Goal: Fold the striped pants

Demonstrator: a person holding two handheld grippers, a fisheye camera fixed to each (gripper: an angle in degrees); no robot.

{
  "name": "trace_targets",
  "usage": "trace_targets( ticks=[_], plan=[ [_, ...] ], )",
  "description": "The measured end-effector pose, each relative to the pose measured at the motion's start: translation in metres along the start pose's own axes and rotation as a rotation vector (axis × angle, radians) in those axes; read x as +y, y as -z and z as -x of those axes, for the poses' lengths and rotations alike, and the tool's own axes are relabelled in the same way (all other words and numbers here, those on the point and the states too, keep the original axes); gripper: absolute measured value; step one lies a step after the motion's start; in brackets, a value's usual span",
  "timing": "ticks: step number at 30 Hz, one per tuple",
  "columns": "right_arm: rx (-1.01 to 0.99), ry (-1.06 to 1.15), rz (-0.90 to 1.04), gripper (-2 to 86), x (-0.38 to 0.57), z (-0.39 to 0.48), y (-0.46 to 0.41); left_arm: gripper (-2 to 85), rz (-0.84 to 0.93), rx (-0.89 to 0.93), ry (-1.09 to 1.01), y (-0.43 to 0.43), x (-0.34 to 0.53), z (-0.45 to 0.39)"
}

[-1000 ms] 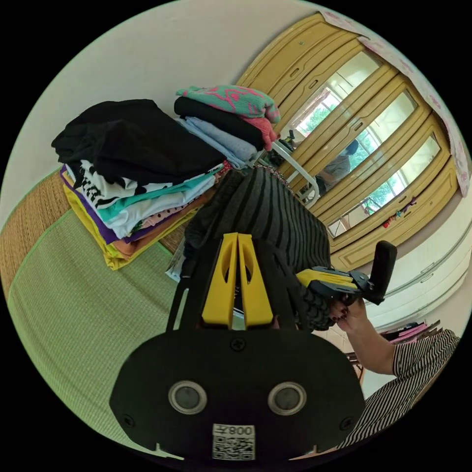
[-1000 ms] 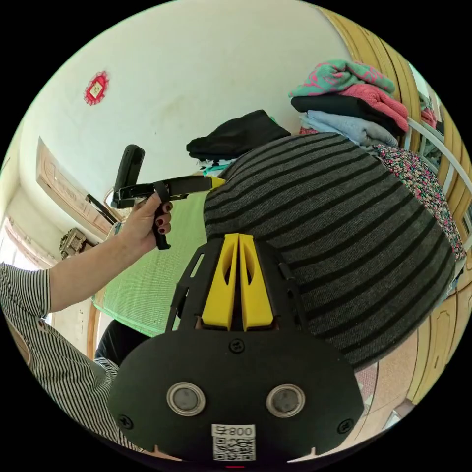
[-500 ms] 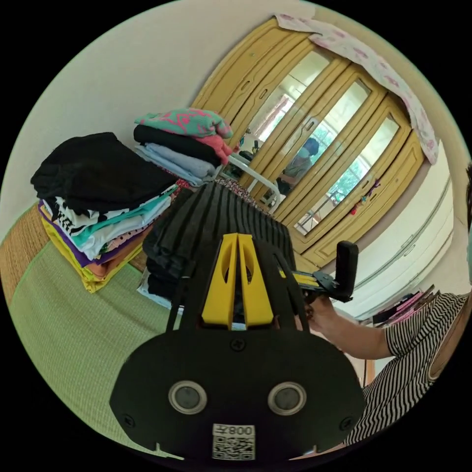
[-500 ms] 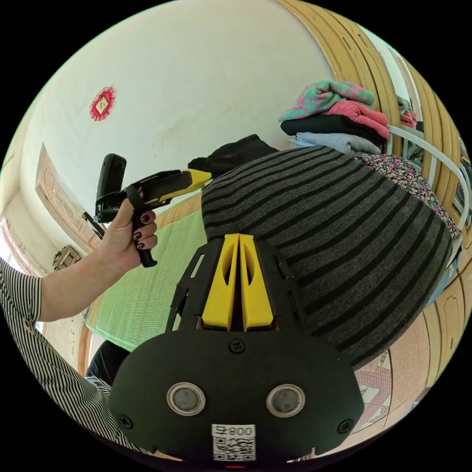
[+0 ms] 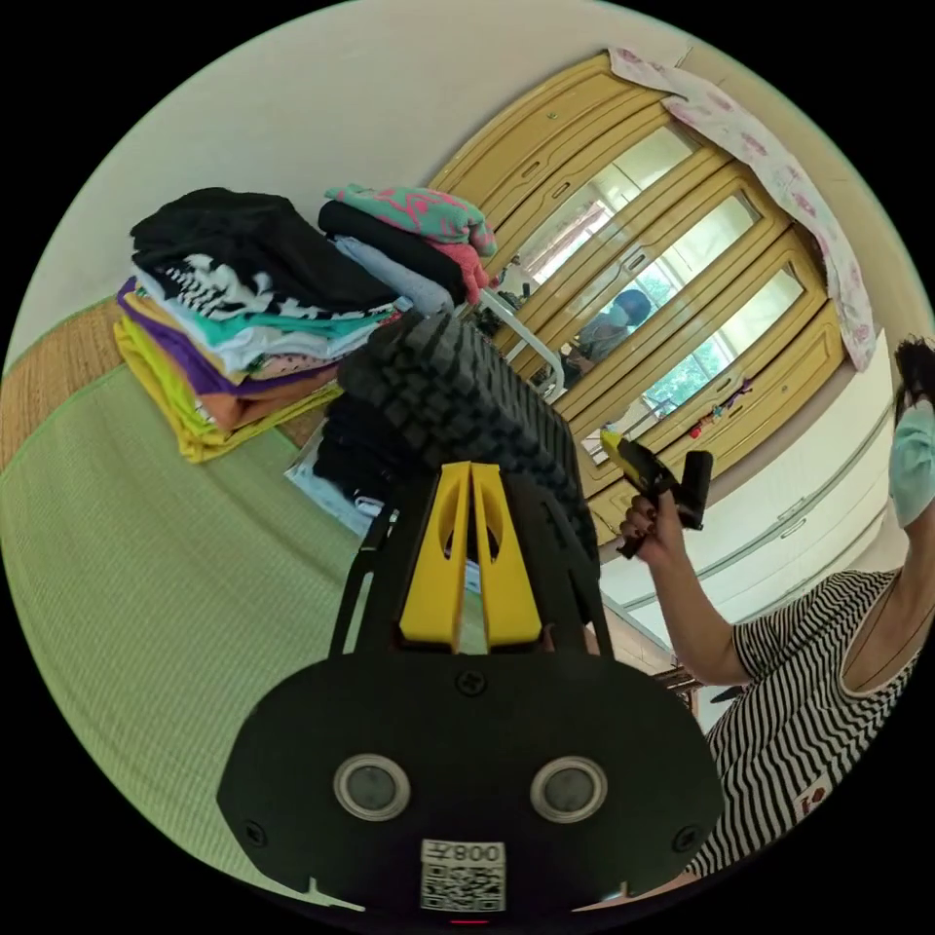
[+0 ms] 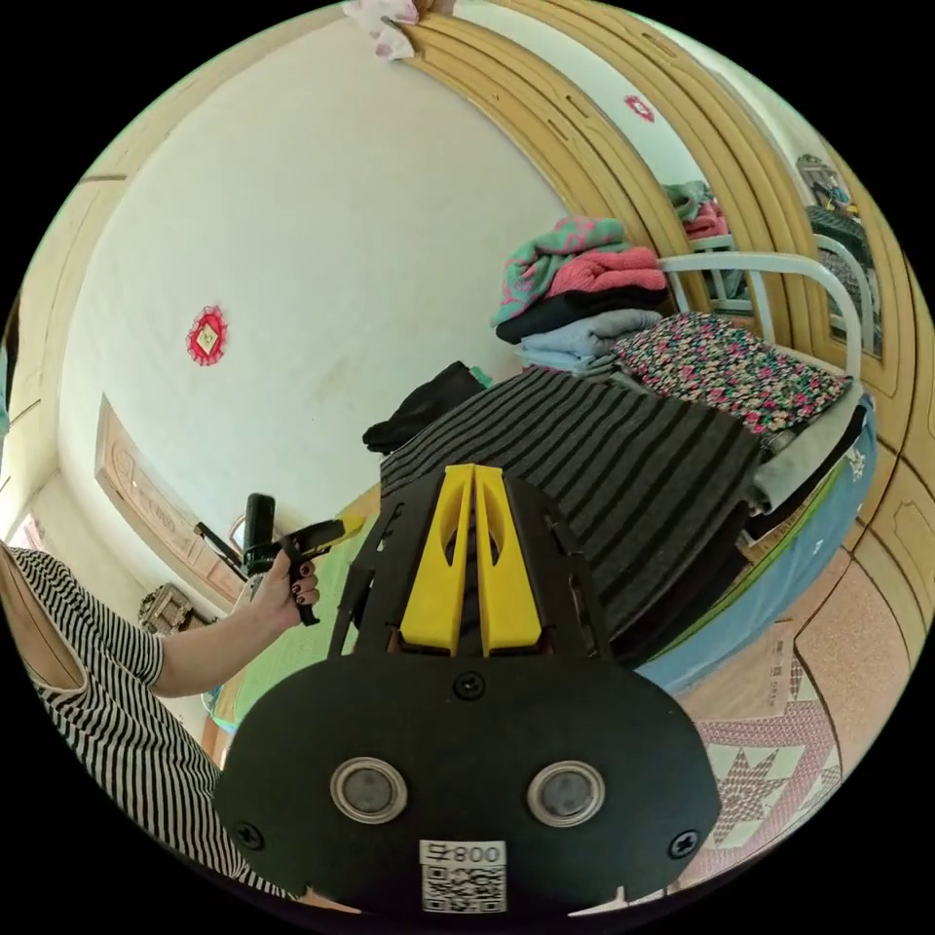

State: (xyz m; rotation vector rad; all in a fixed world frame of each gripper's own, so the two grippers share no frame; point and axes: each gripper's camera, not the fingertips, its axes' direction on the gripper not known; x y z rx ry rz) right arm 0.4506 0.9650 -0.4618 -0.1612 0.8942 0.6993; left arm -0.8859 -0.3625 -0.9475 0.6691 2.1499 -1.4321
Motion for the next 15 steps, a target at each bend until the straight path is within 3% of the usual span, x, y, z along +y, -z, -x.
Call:
trace_targets(
  ticks=[6, 11, 15],
  plan=[
    [0.24, 0.063, -0.046, 2.0, -0.074, -0.027, 0.005, 0.2, 0.295, -0.196, 0.154, -0.023, 0.08, 0.021],
    [0.417, 0.097, 0.014, 6.1, -0.151, -0.044, -0.032, 0.3, 0.519, -0.37, 0.103, -0.055, 0.128, 0.007],
    [0.504, 0.108, 0.125, 8.0, -0.204, -0.061, -0.08, 0.2, 0.493, -0.457, 0.042, -0.062, 0.146, -0.01]
  ],
)
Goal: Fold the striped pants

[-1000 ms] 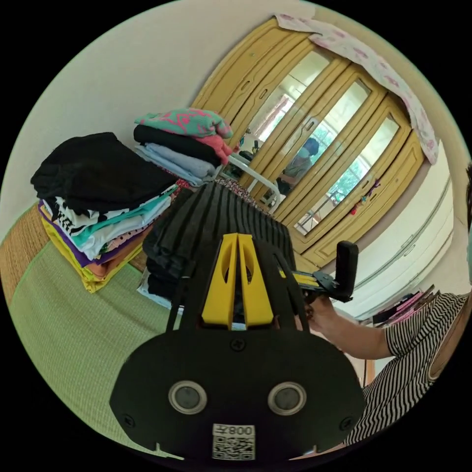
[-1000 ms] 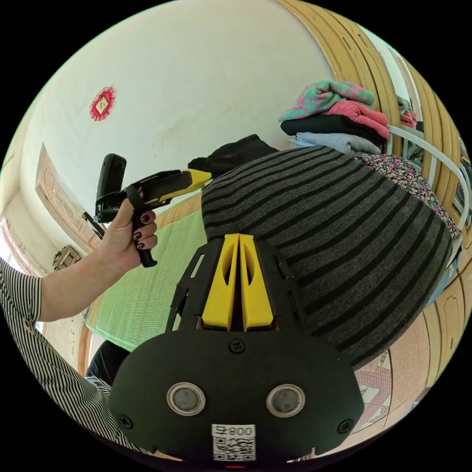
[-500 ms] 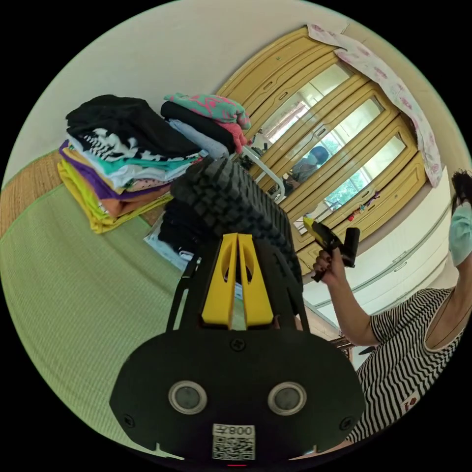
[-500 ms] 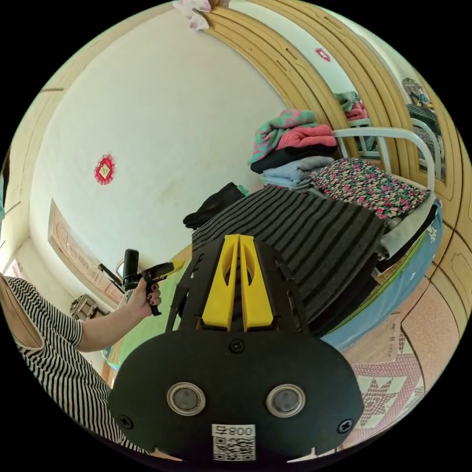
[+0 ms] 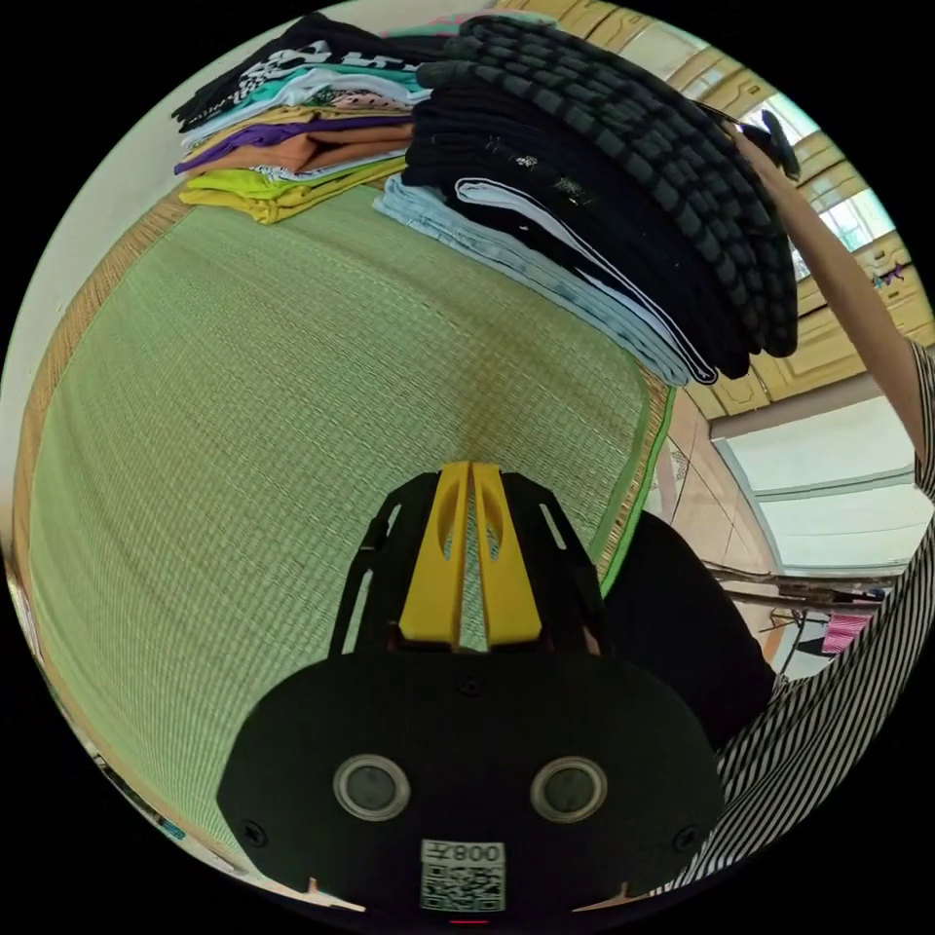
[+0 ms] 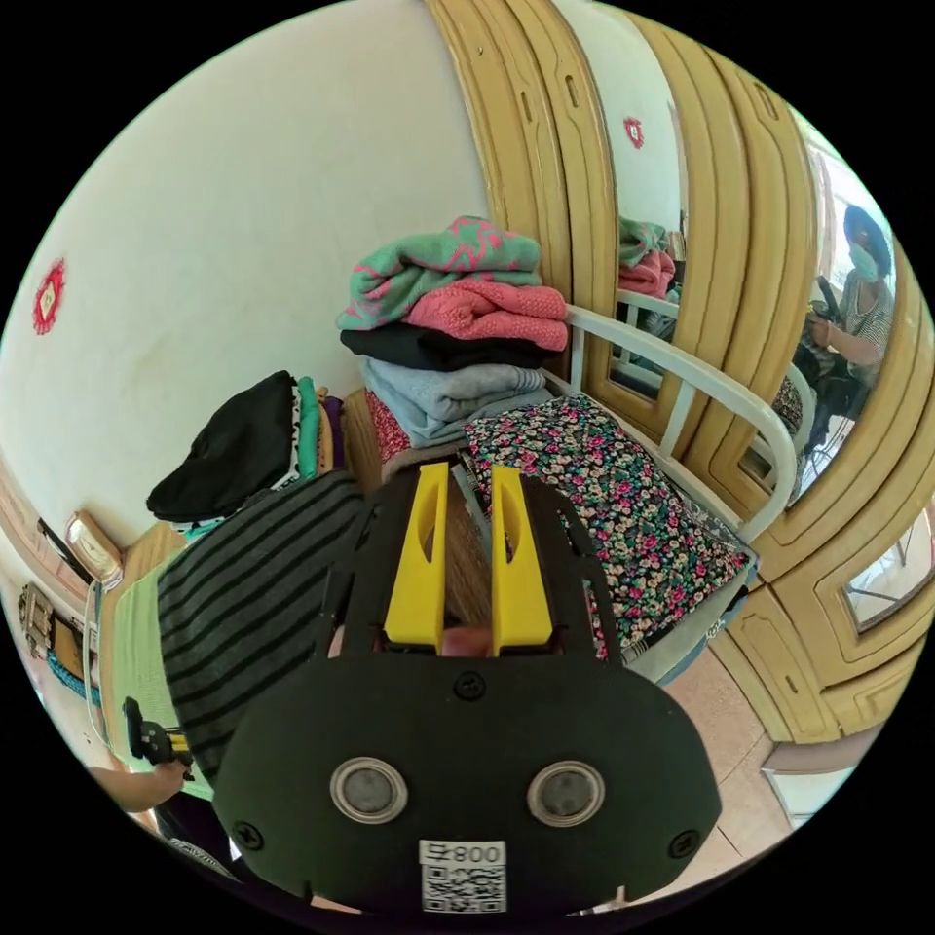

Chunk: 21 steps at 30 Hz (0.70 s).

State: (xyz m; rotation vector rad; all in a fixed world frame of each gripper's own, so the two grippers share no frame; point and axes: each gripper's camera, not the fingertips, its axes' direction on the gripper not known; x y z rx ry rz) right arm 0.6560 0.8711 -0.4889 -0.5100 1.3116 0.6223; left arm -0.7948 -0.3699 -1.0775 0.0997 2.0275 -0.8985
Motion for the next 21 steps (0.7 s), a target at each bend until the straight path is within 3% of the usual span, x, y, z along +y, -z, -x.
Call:
trace_targets(
  ticks=[5, 12, 17, 21],
  plan=[
    [0.112, 0.017, 0.139, 8.3, -0.044, 0.003, -0.057, 0.2, -0.002, -0.14, -0.109, -0.011, 0.022, -0.024],
    [0.204, 0.034, 0.255, 7.9, -0.062, -0.003, -0.11, 0.3, -0.029, -0.195, -0.086, -0.024, 0.059, -0.034],
    [0.26, 0.05, 0.177, 4.6, -0.055, -0.006, -0.102, 0.2, -0.054, -0.155, -0.044, -0.032, 0.096, -0.026],
    [0.141, -0.031, 0.129, 2.1, -0.053, -0.029, -0.08, 0.2, -0.048, -0.178, -0.067, -0.038, 0.121, -0.025]
  ],
)
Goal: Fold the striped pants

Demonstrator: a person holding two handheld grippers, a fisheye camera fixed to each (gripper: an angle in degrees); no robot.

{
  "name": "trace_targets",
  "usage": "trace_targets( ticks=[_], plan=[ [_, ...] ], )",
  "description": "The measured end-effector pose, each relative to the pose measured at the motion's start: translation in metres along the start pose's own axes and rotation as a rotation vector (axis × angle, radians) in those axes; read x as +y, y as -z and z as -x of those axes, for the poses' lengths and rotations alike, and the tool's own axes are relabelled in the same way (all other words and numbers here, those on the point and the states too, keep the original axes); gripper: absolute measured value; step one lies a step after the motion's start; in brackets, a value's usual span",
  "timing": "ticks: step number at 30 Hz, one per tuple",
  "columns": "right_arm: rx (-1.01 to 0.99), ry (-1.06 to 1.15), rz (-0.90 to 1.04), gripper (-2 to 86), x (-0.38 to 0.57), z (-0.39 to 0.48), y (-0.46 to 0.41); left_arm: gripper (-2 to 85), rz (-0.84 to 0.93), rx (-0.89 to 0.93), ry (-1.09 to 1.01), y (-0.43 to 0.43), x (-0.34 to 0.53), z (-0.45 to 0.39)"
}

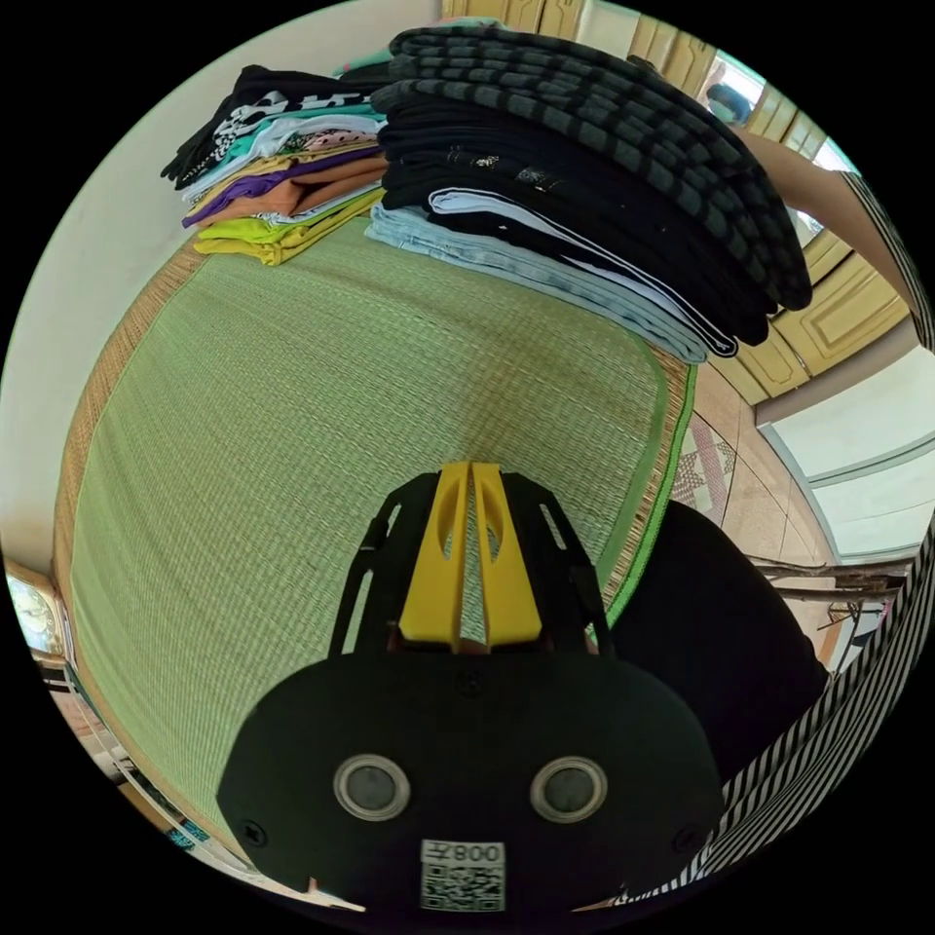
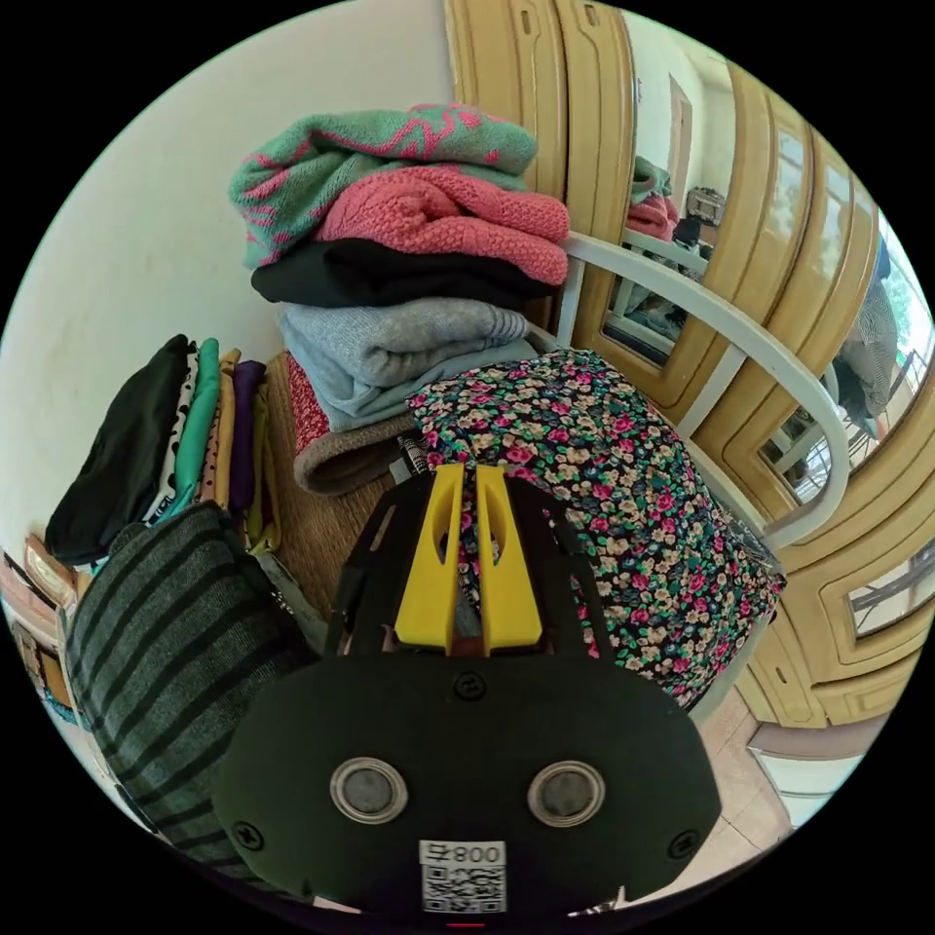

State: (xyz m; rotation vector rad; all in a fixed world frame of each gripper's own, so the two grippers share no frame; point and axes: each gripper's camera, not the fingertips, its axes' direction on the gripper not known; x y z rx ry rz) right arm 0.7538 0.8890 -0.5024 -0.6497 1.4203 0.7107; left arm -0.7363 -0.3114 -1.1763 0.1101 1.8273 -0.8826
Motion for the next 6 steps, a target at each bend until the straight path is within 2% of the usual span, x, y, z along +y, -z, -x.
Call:
trace_targets(
  ticks=[6],
  plan=[
    [-0.149, -0.14, -0.127, 1.5, 0.009, -0.04, 0.053, 0.3, -0.009, 0.03, 0.027, -0.008, 0.05, 0.01]
  ],
)
